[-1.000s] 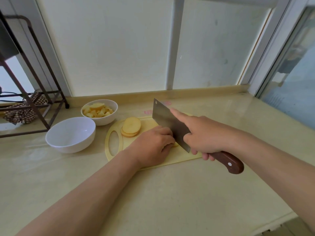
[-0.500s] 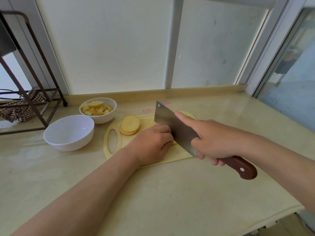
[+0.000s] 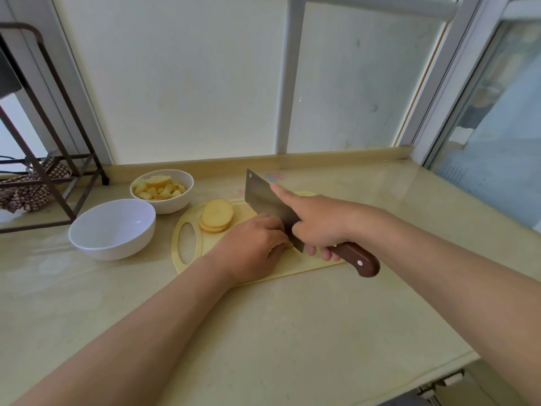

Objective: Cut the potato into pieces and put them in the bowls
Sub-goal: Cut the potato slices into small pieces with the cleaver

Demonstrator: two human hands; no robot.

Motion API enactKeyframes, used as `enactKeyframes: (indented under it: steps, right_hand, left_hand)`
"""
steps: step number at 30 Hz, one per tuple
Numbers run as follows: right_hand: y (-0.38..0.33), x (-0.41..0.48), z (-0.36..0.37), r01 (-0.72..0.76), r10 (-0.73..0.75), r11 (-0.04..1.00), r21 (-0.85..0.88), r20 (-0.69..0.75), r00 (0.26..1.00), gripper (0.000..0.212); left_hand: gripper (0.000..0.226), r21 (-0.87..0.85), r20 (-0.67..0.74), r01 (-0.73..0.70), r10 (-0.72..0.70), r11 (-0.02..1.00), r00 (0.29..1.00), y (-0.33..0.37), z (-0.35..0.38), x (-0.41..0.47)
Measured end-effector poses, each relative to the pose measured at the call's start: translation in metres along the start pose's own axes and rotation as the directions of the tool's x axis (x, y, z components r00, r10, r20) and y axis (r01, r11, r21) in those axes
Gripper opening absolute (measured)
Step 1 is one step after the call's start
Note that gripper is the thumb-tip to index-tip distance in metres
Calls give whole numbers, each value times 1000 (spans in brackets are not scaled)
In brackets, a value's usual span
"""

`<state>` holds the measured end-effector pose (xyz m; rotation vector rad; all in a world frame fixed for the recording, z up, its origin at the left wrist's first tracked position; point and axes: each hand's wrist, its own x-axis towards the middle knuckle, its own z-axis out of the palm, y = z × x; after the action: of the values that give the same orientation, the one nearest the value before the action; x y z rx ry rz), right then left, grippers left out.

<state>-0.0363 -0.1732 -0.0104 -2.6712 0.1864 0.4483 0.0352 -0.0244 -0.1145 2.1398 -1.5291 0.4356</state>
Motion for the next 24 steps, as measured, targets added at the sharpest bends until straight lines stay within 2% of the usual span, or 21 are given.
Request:
enactKeyframes:
  steps: [5, 13, 24]
  right_hand:
    - [6, -15, -2, -5, 5, 1000, 25, 15, 1000, 96]
    - [17, -33, -4, 14, -7, 995, 94, -78, 997, 93]
    - [17, -36, 3, 36, -29, 994, 103, -66, 997, 91]
  left_hand:
    - [17, 40, -43, 6, -4, 999, 999, 2, -3, -1]
    - [31, 48, -33, -16, 17, 999, 999, 0, -5, -1]
    - [32, 29, -23, -20, 20, 999, 1000, 0, -5, -1]
